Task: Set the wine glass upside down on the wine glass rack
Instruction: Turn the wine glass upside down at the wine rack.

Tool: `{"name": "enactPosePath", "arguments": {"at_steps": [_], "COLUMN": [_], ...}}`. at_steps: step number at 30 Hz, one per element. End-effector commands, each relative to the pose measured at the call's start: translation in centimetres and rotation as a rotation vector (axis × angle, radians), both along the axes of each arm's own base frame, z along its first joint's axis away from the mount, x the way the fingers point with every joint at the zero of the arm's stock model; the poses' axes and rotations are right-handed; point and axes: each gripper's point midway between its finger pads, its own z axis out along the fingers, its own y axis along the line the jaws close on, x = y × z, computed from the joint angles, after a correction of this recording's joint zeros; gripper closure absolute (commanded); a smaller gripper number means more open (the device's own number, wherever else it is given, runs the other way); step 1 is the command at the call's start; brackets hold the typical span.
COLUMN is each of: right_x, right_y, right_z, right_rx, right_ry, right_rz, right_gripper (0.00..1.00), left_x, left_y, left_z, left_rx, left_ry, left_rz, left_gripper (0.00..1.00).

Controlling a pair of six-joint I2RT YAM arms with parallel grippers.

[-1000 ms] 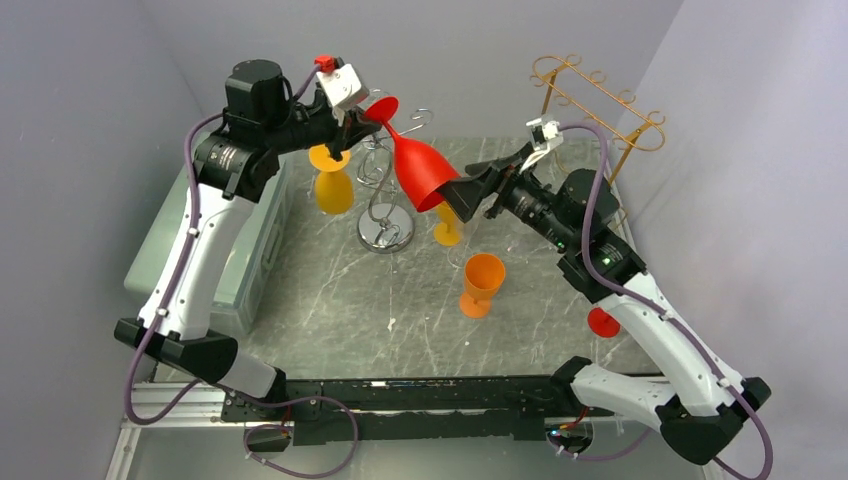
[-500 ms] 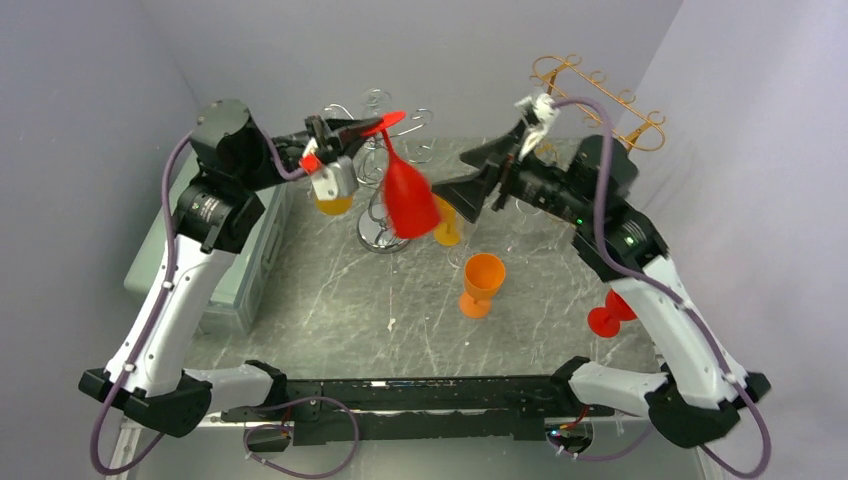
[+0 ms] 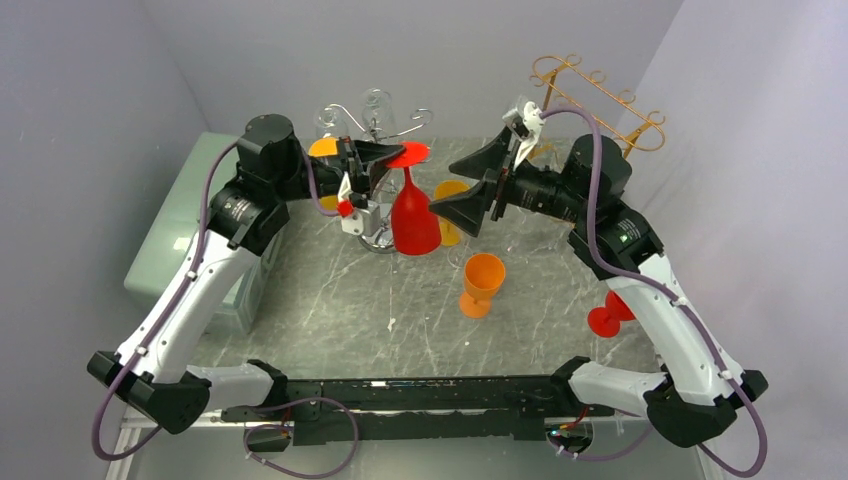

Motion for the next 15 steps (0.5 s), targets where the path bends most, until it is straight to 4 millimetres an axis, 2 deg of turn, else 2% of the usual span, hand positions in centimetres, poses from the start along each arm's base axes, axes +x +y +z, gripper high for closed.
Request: {"name": "enactPosePath", "arguments": {"at_steps": [1, 5, 9, 15], "right_x": [-0.8, -0.4, 1.9, 3.3], "right_y": [1.7, 2.3, 1.8, 1.2], "right_z": [-0.7, -2.6, -4.6, -3.9], "right_rx": [0.045, 0.054, 0.011, 0.061], "right_ry": [0.029, 0.039, 0.035, -0.033], "right_rz": [0.128, 0.138, 0.009, -0.084], "right_gripper": [0.00, 0.00, 0.00, 0.00], "left_x": [-1.0, -0.4, -0.2, -0.2], "left_y": [-0.6, -1.0, -1.3, -1.8], "left_z": [2.2, 3.4, 4.8, 5.2], "left_rx": [-0.013, -0.041, -0.080, -0.103], "left_ry": [-0.186, -0.228, -0.226, -0.220], "left_rz": [-0.029, 0.007, 0.021, 0.026], "left_gripper": [1.00, 1.00, 1.00, 1.00]}}
